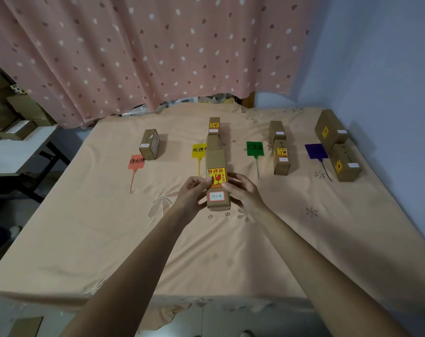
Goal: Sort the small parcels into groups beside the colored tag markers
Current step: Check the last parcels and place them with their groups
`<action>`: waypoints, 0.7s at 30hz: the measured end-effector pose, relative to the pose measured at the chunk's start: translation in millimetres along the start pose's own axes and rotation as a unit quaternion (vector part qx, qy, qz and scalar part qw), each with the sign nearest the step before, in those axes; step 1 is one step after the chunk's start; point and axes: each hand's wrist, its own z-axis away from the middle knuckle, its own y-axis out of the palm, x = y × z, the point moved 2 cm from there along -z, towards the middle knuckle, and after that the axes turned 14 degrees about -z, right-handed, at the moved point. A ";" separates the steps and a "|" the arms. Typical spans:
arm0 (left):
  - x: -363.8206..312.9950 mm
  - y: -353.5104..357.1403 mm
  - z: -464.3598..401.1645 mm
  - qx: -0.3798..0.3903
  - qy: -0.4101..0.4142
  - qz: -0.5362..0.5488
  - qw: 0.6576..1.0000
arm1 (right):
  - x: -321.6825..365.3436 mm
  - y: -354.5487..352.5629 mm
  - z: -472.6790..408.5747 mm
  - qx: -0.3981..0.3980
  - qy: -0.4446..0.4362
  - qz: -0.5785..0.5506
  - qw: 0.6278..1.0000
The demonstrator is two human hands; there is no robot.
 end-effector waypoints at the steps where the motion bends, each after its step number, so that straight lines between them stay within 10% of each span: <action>1: 0.1 -0.1 0.3 0.000 -0.001 0.000 1.000 | 0.5 0.5 0.6 -0.001 0.001 0.001 1.000; 21: 12.6 -104.7 2.0 -0.126 -0.044 0.039 0.990 | -69.4 83.8 -56.2 0.023 0.082 0.048 0.995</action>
